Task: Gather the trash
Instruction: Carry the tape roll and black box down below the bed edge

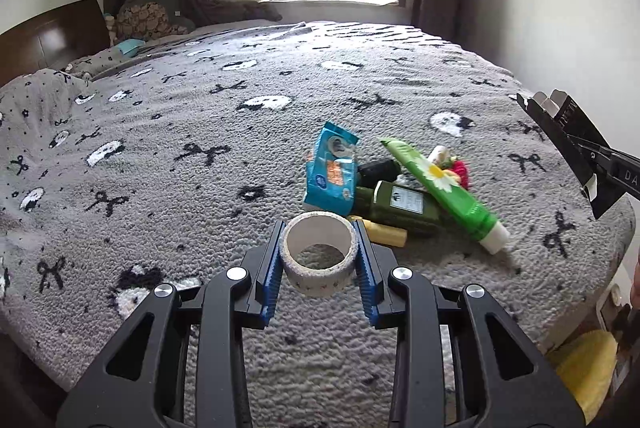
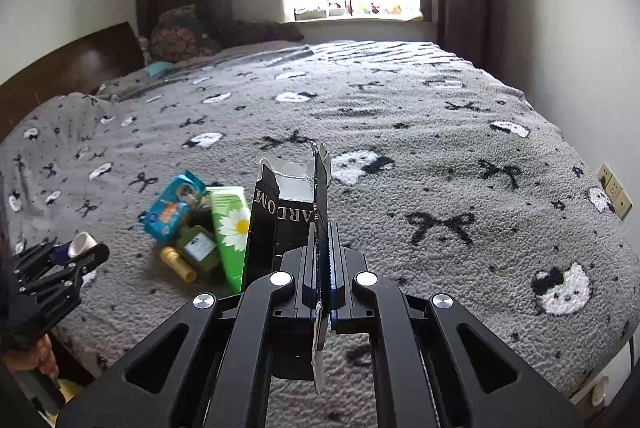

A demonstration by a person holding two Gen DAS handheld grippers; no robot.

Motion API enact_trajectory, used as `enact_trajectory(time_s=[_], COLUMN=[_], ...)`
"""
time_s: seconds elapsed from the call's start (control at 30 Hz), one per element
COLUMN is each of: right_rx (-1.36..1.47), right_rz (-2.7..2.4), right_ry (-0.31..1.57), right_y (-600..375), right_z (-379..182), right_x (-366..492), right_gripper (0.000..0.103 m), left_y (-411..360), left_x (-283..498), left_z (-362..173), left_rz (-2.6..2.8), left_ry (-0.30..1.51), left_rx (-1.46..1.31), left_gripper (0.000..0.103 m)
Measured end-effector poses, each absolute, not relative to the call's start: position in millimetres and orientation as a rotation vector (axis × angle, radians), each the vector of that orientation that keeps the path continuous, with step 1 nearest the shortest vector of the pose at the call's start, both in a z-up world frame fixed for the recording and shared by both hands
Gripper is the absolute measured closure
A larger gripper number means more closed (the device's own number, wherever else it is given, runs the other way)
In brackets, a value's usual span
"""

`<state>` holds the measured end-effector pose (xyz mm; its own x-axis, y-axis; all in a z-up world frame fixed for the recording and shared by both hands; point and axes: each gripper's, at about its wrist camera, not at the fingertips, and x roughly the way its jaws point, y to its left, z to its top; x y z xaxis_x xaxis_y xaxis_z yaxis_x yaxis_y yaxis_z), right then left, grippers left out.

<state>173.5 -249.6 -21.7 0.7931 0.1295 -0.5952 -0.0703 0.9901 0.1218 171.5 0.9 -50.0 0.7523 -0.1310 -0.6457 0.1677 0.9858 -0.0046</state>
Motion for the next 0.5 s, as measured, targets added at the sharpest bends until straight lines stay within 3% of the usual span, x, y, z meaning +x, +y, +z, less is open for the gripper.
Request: enact_trajectory(time_s=[0.23, 0.5], right_rx=[0.054, 0.047], right_rz=[0.194, 0.286], right_ry=[0.569, 0.584], right_y=[-238, -226], right_z=[-1, -20], right_x=[101, 37], right_gripper=[0.098, 0.098], left_y=[-17, -25], left_x=[113, 47], left_z=[-30, -41], left_rz=[-0.203, -0.247], left_ry=[0.643, 0.624], left_rx=[0.103, 0.133], left_gripper=[0.072, 0.072])
